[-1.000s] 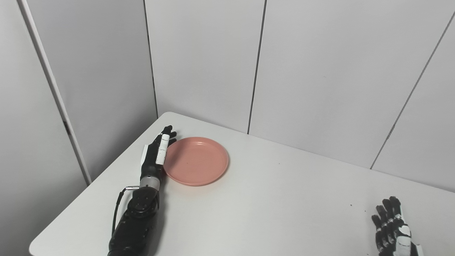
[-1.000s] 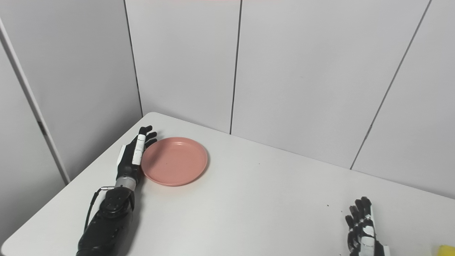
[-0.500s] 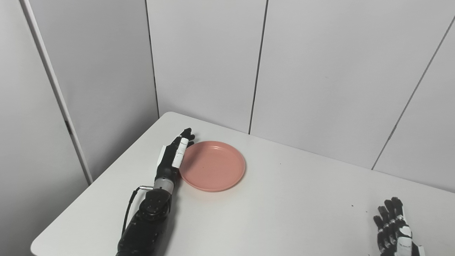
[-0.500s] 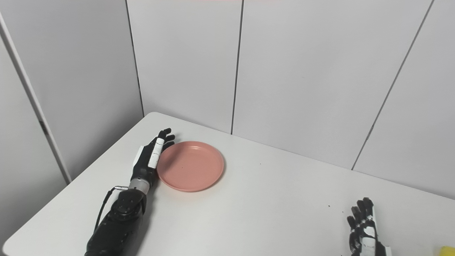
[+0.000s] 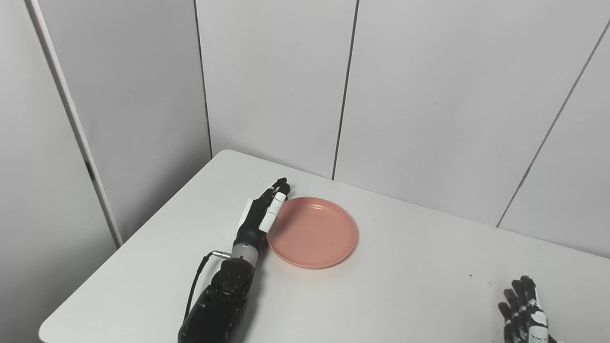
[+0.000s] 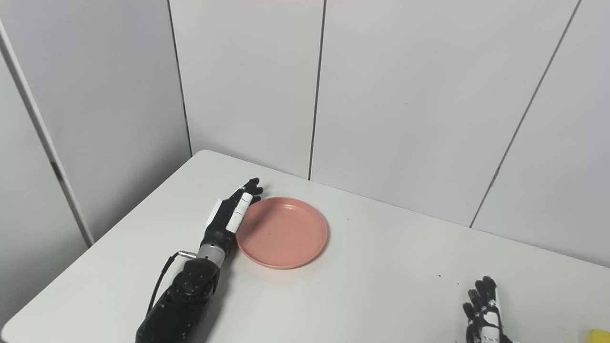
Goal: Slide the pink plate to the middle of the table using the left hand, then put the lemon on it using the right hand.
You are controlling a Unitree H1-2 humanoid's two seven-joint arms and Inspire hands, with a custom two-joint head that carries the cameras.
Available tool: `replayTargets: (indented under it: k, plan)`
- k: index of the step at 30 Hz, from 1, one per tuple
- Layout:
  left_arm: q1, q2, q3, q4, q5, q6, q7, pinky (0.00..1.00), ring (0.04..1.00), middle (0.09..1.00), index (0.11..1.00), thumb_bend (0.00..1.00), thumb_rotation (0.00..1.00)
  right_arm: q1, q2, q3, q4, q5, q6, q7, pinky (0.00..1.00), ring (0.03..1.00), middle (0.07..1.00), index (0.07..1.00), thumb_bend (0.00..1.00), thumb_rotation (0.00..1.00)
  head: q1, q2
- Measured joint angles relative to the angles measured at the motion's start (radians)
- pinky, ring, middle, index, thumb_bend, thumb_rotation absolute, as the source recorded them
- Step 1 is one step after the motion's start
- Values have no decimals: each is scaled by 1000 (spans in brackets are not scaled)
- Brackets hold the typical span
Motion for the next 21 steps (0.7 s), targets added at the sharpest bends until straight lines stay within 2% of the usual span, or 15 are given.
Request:
replayTargets:
  k: [2,5,9,11,13,14,15,21]
  plan:
    - [0,0,-9,-18,-5,24,-28,878,872,872,868,830,1000,-2,0,1,2,-14,0,-4,1000,1000,1000,1000,723,981,-53,40]
    - [1,-7,-17,-45,-20,59,-66,873,873,871,867,827,1000,-10,1,7,10,-29,0,-7,1000,1000,1000,1000,740,985,-107,63]
    - [6,-20,-35,-79,-22,94,-89,868,871,870,866,831,1000,-13,8,18,11,-48,0,-11,1000,1000,1000,1000,762,986,-144,83]
    - [9,-21,-50,-89,-16,101,-103,878,885,886,880,820,1000,-16,14,22,14,-62,0,-17,1000,1000,1000,1000,753,989,-217,95]
    - [12,-17,-74,-100,3,101,-111,886,889,891,883,817,1000,-19,21,25,17,-70,0,-23,1000,1000,1000,1000,746,990,-218,95]
    - [14,-16,-84,-104,14,101,-119,892,892,894,885,806,1000,-20,26,28,18,-75,0,-26,1000,1000,1000,1000,749,989,-263,110]
    - [15,-16,-90,-107,19,101,-124,894,893,896,886,803,1000,-20,30,31,18,-81,0,-30,1000,1000,1000,1000,750,989,-278,117]
    - [16,-17,-102,-116,21,105,-151,890,893,900,891,789,1000,-29,50,48,27,-109,5,-47,1000,1000,1000,1000,757,990,-319,132]
